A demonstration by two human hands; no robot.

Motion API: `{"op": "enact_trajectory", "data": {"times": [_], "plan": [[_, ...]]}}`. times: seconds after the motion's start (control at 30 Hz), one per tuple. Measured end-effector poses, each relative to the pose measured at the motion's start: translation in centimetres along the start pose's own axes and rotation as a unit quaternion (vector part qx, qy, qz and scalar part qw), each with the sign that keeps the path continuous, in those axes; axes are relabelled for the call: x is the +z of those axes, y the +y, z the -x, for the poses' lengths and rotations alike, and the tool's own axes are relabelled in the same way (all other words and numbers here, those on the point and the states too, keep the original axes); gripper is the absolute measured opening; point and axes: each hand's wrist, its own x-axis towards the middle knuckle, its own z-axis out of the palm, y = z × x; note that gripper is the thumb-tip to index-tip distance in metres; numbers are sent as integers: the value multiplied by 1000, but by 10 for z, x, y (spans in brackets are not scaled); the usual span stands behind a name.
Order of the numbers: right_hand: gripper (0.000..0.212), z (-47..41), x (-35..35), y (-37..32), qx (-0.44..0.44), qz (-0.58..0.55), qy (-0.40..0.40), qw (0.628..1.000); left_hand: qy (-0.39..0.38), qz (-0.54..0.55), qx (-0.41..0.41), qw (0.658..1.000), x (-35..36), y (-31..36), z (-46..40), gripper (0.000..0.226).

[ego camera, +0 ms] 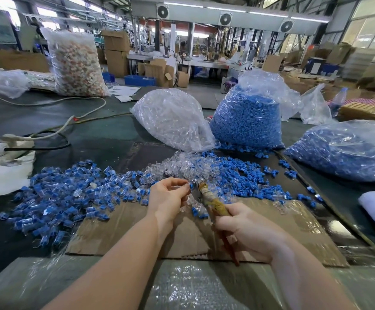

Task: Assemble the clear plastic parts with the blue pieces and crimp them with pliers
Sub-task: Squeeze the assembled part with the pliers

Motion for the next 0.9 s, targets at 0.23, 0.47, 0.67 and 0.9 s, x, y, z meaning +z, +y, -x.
{"op": "enact_trajectory", "data": {"times": [0.23,0.47,0.67,0.9], "plan": [[13,0,0,-3,-22,63,-1,998,31,1,-13,999,1,-1,-1,16],[11,3,1,-4,-29,53,-8,998,54,-1,-6,999,5,0,4,13],[13,6,1,-7,-40,34,-7,999,57,-41,16,997,7,3,5,14],[8,7,-3,-5,-37,68,7,997,49,-66,17,996,8,6,7,12]]}}
